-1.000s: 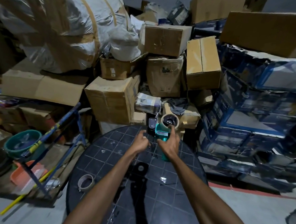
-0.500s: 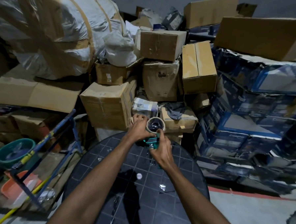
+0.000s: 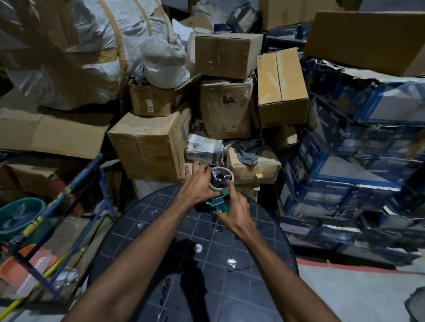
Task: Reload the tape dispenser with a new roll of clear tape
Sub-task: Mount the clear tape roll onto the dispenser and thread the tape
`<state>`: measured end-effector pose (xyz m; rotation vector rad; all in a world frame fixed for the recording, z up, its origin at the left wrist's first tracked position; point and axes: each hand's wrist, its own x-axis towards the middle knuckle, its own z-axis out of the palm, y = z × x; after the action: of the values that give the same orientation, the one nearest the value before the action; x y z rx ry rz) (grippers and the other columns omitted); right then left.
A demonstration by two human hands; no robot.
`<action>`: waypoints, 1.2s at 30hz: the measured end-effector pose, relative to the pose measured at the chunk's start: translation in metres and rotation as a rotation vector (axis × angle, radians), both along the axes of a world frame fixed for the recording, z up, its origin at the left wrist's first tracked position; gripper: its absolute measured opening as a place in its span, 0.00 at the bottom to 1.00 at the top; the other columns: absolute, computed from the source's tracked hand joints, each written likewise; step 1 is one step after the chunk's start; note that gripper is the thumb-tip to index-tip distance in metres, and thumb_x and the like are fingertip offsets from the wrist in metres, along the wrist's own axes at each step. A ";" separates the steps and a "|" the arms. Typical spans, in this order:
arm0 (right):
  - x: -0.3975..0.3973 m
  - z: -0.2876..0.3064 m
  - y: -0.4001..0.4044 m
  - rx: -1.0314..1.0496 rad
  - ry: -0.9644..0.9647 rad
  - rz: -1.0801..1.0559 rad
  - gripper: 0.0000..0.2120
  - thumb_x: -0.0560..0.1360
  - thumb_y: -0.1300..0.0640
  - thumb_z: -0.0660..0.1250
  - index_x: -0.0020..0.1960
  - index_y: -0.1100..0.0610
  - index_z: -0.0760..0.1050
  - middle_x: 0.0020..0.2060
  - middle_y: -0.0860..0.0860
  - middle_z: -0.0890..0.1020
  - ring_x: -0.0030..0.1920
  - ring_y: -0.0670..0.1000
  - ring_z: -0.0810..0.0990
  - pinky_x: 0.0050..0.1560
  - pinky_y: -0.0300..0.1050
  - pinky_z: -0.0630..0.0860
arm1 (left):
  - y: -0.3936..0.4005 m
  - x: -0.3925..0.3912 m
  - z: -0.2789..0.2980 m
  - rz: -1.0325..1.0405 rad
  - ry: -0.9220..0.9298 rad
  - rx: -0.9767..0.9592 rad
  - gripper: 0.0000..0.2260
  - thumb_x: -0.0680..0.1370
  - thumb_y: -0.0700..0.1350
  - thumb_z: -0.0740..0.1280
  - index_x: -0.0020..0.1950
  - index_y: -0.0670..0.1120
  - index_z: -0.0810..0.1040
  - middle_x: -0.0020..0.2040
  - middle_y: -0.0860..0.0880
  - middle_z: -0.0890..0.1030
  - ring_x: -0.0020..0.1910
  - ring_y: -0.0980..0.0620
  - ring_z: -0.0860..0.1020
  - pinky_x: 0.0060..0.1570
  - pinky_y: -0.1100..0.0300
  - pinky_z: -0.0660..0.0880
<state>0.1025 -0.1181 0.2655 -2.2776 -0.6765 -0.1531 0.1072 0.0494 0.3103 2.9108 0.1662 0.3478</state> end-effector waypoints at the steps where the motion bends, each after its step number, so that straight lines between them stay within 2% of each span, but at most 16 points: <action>1: 0.000 0.001 0.000 -0.002 0.007 0.019 0.47 0.68 0.63 0.74 0.80 0.49 0.54 0.56 0.56 0.82 0.50 0.51 0.82 0.47 0.42 0.81 | 0.001 0.000 0.003 -0.002 -0.011 -0.012 0.39 0.66 0.68 0.73 0.66 0.42 0.75 0.71 0.42 0.70 0.76 0.41 0.57 0.75 0.34 0.49; 4: -0.002 -0.002 -0.001 -0.043 0.018 0.050 0.50 0.66 0.63 0.74 0.81 0.47 0.53 0.57 0.55 0.84 0.49 0.52 0.84 0.45 0.42 0.82 | 0.006 -0.002 0.008 0.040 0.009 0.032 0.40 0.59 0.68 0.77 0.59 0.40 0.78 0.66 0.40 0.73 0.73 0.41 0.60 0.75 0.34 0.51; 10: -0.003 -0.007 0.002 -0.065 0.041 0.060 0.48 0.65 0.55 0.71 0.80 0.40 0.53 0.58 0.55 0.82 0.53 0.53 0.82 0.53 0.49 0.82 | 0.017 -0.001 0.006 0.082 0.112 0.047 0.51 0.59 0.71 0.74 0.71 0.39 0.68 0.72 0.37 0.70 0.75 0.36 0.60 0.73 0.29 0.50; 13: -0.001 -0.003 0.005 -0.105 0.042 0.051 0.51 0.65 0.53 0.70 0.82 0.39 0.48 0.58 0.57 0.81 0.54 0.56 0.82 0.54 0.53 0.83 | 0.018 0.000 0.002 0.057 0.118 -0.013 0.48 0.63 0.68 0.74 0.74 0.43 0.66 0.74 0.39 0.68 0.77 0.38 0.58 0.74 0.31 0.50; 15: -0.004 -0.002 0.007 -0.143 0.051 0.051 0.55 0.66 0.53 0.71 0.82 0.39 0.41 0.57 0.57 0.81 0.53 0.57 0.82 0.52 0.55 0.83 | 0.016 -0.002 -0.001 0.055 0.105 -0.041 0.42 0.63 0.68 0.74 0.68 0.43 0.72 0.70 0.40 0.73 0.74 0.39 0.61 0.74 0.32 0.53; 18: -0.011 -0.011 0.007 -0.154 0.118 0.016 0.61 0.65 0.48 0.73 0.80 0.39 0.30 0.56 0.56 0.80 0.51 0.59 0.82 0.51 0.59 0.83 | 0.015 -0.009 -0.015 0.085 0.136 -0.046 0.44 0.59 0.71 0.74 0.64 0.42 0.75 0.66 0.42 0.75 0.72 0.40 0.63 0.74 0.32 0.54; 21: -0.016 -0.025 0.000 -0.139 0.180 0.002 0.60 0.60 0.41 0.74 0.81 0.40 0.41 0.57 0.54 0.80 0.55 0.59 0.82 0.53 0.60 0.82 | 0.020 -0.021 -0.034 0.087 0.258 -0.086 0.44 0.56 0.75 0.72 0.59 0.45 0.77 0.66 0.42 0.75 0.73 0.39 0.62 0.73 0.30 0.54; 23: -0.023 -0.032 -0.007 -0.162 0.216 0.018 0.50 0.61 0.40 0.74 0.78 0.41 0.55 0.57 0.53 0.81 0.55 0.58 0.83 0.53 0.56 0.82 | 0.024 -0.028 -0.042 0.092 0.386 -0.096 0.39 0.56 0.75 0.73 0.51 0.45 0.76 0.63 0.41 0.76 0.71 0.38 0.63 0.72 0.29 0.56; 24: -0.028 -0.034 -0.009 -0.176 0.238 0.028 0.45 0.63 0.41 0.73 0.76 0.42 0.59 0.57 0.53 0.82 0.55 0.57 0.83 0.53 0.54 0.82 | 0.026 -0.032 -0.049 0.090 0.438 -0.107 0.39 0.55 0.75 0.73 0.50 0.45 0.75 0.62 0.41 0.77 0.70 0.38 0.64 0.71 0.29 0.57; 25: -0.032 -0.037 -0.010 -0.187 0.269 0.032 0.41 0.63 0.42 0.72 0.74 0.44 0.62 0.57 0.52 0.82 0.54 0.56 0.83 0.53 0.52 0.83 | 0.028 -0.035 -0.055 0.081 0.468 -0.117 0.42 0.55 0.75 0.73 0.54 0.45 0.75 0.64 0.41 0.76 0.70 0.38 0.64 0.70 0.30 0.59; 27: -0.041 -0.041 -0.009 -0.180 0.326 0.032 0.38 0.64 0.41 0.70 0.72 0.45 0.66 0.54 0.51 0.84 0.51 0.54 0.84 0.52 0.52 0.84 | 0.027 -0.041 -0.067 0.051 0.474 -0.160 0.50 0.55 0.73 0.73 0.70 0.48 0.71 0.69 0.42 0.73 0.72 0.38 0.62 0.70 0.32 0.61; 28: -0.044 -0.045 -0.008 -0.172 0.354 0.034 0.37 0.64 0.42 0.69 0.71 0.47 0.67 0.53 0.51 0.84 0.51 0.53 0.84 0.51 0.52 0.84 | 0.024 -0.045 -0.070 0.032 0.475 -0.197 0.49 0.58 0.70 0.74 0.75 0.51 0.68 0.71 0.43 0.73 0.72 0.39 0.62 0.70 0.34 0.63; 30: -0.054 -0.049 -0.005 -0.158 0.411 0.046 0.37 0.65 0.46 0.70 0.73 0.50 0.67 0.53 0.52 0.84 0.52 0.54 0.83 0.52 0.51 0.83 | 0.020 -0.051 -0.078 0.012 0.520 -0.271 0.43 0.62 0.64 0.74 0.75 0.53 0.69 0.69 0.44 0.75 0.71 0.41 0.64 0.69 0.38 0.67; 33: -0.067 -0.054 -0.004 -0.213 0.472 0.071 0.47 0.67 0.51 0.70 0.82 0.51 0.53 0.57 0.57 0.80 0.57 0.57 0.79 0.52 0.49 0.78 | 0.016 -0.058 -0.089 0.059 0.578 -0.296 0.44 0.56 0.67 0.72 0.68 0.48 0.73 0.63 0.41 0.75 0.67 0.41 0.69 0.65 0.45 0.74; 34: -0.070 -0.056 -0.005 -0.233 0.477 0.089 0.47 0.67 0.53 0.70 0.82 0.51 0.52 0.56 0.57 0.80 0.55 0.57 0.78 0.51 0.48 0.77 | 0.015 -0.061 -0.092 0.080 0.594 -0.304 0.43 0.56 0.67 0.74 0.65 0.47 0.74 0.62 0.41 0.75 0.64 0.41 0.73 0.61 0.49 0.76; 36: -0.077 -0.061 -0.006 -0.235 0.501 0.109 0.43 0.67 0.55 0.70 0.80 0.50 0.59 0.52 0.54 0.80 0.49 0.52 0.78 0.48 0.47 0.79 | 0.014 -0.067 -0.100 0.114 0.595 -0.348 0.34 0.59 0.62 0.79 0.58 0.47 0.74 0.58 0.43 0.78 0.54 0.45 0.77 0.50 0.55 0.77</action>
<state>0.0255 -0.1237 0.2049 -2.3549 -0.5683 0.5593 0.0398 0.0632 0.2107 2.5710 0.4318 -0.4939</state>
